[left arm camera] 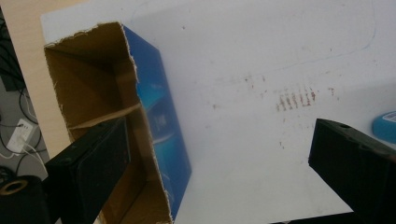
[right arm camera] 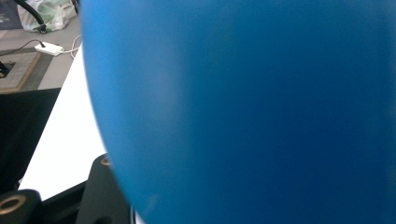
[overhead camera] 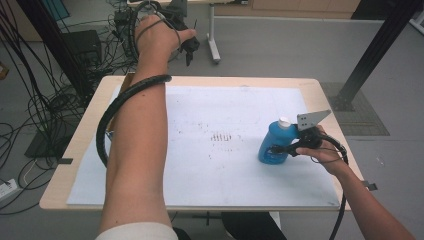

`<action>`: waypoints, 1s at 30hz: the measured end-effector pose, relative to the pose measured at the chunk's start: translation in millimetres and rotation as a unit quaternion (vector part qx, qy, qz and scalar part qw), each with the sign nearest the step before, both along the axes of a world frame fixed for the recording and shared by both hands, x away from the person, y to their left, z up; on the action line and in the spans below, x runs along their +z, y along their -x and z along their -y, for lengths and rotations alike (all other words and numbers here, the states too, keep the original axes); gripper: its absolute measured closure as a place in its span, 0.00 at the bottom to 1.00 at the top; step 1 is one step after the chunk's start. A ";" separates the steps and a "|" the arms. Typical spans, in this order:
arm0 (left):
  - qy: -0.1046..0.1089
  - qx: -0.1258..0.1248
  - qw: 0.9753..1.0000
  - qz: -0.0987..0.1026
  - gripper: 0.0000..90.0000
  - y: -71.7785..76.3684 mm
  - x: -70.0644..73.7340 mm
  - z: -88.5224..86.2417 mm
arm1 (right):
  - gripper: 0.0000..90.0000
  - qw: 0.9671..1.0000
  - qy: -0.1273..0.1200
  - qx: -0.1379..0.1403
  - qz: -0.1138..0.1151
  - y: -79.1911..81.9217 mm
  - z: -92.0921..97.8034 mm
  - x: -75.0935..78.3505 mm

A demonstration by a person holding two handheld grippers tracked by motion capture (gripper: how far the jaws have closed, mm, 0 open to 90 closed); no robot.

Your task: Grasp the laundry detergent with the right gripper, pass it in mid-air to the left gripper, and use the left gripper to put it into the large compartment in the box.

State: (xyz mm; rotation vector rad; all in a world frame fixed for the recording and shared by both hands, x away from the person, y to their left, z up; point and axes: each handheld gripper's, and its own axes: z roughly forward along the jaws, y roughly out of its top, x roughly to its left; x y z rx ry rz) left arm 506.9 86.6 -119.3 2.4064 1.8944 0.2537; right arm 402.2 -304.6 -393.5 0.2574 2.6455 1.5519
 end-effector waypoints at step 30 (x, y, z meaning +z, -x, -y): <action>0.002 -0.001 1.000 0.002 0.06 0.7 0.6 -1.2 | 0.47 1.000 0.002 0.000 -0.001 0.2 0.0 0.6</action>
